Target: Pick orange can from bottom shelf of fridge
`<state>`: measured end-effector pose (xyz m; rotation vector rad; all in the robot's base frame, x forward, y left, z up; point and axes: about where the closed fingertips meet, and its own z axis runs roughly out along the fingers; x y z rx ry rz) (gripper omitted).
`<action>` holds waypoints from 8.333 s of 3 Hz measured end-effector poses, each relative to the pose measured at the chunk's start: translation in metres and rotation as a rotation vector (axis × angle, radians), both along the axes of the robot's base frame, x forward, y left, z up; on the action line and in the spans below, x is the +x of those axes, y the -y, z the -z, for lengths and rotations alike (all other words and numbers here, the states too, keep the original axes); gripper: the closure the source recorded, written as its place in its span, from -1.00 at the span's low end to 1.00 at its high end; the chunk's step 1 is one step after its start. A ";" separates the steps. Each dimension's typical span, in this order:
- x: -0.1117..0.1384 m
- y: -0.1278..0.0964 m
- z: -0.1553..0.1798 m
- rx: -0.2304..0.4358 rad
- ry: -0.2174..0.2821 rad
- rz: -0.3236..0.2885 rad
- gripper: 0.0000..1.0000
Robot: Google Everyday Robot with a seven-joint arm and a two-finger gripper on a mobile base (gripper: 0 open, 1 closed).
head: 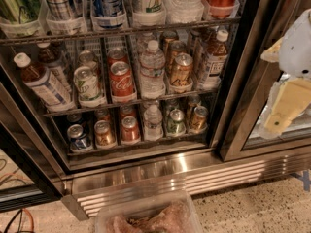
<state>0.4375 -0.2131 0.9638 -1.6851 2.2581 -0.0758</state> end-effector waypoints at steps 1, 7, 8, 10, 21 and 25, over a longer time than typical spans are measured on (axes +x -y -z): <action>-0.002 -0.005 0.015 0.023 -0.020 0.016 -1.00; -0.068 -0.083 0.166 0.153 -0.291 -0.005 -1.00; -0.068 -0.083 0.166 0.153 -0.291 -0.005 -1.00; -0.071 -0.131 0.246 0.234 -0.310 0.064 -1.00; 0.034 -0.313 0.405 0.689 -0.231 0.450 -1.00; 0.086 -0.387 0.388 0.832 -0.070 0.352 -1.00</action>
Offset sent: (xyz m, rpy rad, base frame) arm -0.0076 0.0137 -0.0530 0.0320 0.1109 -0.0214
